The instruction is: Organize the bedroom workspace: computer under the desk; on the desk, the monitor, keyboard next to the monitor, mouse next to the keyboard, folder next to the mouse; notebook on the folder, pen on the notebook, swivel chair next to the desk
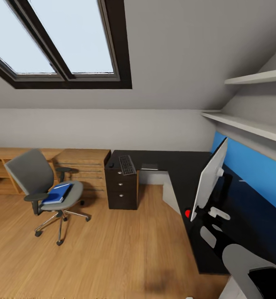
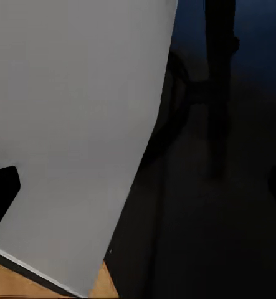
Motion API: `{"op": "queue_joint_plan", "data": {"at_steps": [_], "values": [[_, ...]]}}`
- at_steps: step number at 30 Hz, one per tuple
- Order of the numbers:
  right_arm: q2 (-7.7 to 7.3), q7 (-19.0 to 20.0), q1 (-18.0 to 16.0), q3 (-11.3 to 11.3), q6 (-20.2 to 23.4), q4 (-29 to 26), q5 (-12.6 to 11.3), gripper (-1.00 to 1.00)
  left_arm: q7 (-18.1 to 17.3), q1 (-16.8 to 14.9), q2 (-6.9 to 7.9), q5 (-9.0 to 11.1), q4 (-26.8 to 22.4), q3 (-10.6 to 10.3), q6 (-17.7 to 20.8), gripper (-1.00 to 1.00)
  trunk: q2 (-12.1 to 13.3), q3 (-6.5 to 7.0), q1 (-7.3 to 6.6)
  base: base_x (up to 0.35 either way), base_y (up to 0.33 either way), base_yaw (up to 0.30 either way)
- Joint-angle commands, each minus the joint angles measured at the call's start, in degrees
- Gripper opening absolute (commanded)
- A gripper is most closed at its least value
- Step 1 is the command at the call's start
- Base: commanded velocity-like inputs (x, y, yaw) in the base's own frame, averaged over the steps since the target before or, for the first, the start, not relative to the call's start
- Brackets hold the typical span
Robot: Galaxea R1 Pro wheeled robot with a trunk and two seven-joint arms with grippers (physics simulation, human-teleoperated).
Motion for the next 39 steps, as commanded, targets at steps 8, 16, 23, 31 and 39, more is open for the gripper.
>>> {"op": "queue_joint_plan", "data": {"at_steps": [8, 16, 23, 31, 39], "values": [[-0.04, -0.2, 0.0, 0.6, -0.1, 0.0, -0.4, 1.00, 0.4, -0.1, 0.08, 0.6, 0.1, -0.5, -0.5, 1.00, 0.0, -0.02, 0.02, 0.000, 0.000, 0.260], [-0.12, 0.0, 0.0, 0.6, -0.1, 0.0, -0.4, 1.00, 0.4, -0.1, 0.08, 0.6, 0.1, -0.4, -0.4, 1.00, 0.0, -0.02, 0.02, -0.038, -0.195, 0.043], [-0.13, 0.1, 0.0, 0.6, -0.1, 0.0, -0.4, 1.00, 0.4, -0.1, 0.10, 0.6, 0.1, -0.4, -0.4, 1.00, 0.0, -0.02, 0.02, -0.231, -0.205, 0.002], [-0.06, 0.1, 0.1, 0.7, -0.1, 0.1, 3.6, 1.00, 0.4, -0.1, 0.35, 0.7, 0.1, -0.3, -0.4, 1.00, 0.0, -0.02, 0.02, -0.091, -0.267, -0.006], [-0.02, 0.1, 0.1, 0.7, -0.4, 0.0, 4.5, 1.00, 0.4, -0.1, 1.39, 0.7, 0.1, -0.1, -0.6, 1.00, 0.0, 0.07, 0.02, 0.000, -0.136, -0.149]]}}
